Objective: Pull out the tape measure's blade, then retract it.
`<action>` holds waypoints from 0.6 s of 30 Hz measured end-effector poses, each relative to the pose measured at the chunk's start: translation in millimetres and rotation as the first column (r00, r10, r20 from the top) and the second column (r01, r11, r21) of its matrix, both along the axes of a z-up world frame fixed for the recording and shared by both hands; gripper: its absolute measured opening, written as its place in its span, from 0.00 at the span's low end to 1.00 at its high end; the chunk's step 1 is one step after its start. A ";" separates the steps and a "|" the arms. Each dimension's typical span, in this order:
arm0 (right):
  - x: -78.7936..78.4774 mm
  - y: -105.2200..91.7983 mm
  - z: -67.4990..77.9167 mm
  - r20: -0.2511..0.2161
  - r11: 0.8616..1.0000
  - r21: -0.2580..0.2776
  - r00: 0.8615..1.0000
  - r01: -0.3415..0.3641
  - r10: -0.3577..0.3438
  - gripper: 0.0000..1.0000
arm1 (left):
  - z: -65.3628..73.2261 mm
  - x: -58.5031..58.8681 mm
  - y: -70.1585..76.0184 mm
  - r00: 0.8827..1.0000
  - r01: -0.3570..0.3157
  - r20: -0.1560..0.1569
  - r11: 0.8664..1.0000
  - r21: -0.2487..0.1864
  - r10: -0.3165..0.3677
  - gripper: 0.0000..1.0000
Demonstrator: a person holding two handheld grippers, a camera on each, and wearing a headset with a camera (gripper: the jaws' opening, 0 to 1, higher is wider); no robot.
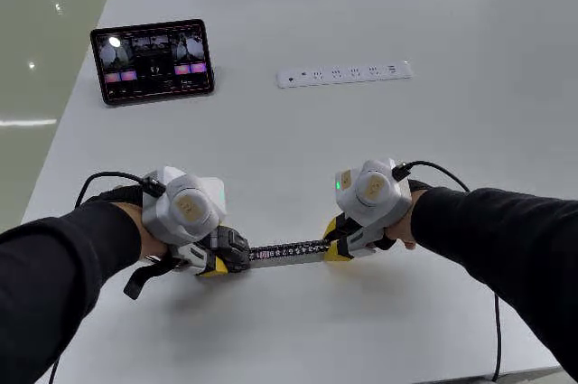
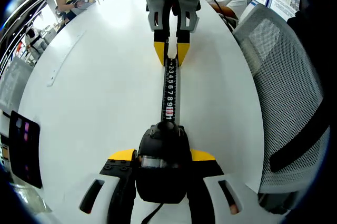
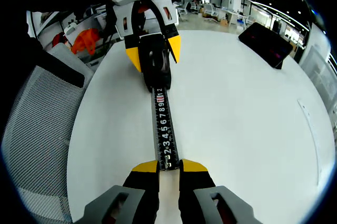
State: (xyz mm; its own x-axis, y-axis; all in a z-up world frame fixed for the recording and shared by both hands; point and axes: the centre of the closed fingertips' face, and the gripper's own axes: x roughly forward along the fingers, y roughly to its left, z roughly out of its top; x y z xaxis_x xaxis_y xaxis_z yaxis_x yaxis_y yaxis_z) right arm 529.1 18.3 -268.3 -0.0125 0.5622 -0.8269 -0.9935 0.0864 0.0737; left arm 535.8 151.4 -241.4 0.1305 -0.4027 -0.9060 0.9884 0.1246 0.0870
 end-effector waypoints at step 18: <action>-0.1 -10.0 -0.8 -0.005 1.000 0.003 1.000 0.006 -0.006 0.09 | 0.6 -0.3 0.5 1.000 -0.001 0.008 1.000 -0.003 0.001 0.32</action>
State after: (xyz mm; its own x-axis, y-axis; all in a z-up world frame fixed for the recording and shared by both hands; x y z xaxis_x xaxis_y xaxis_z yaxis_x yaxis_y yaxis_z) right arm 529.0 8.3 -269.1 -0.0137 0.5645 -0.8253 -0.9926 0.0918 0.0792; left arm 535.6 152.0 -240.8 0.1380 -0.4054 -0.9037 0.9876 0.1256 0.0945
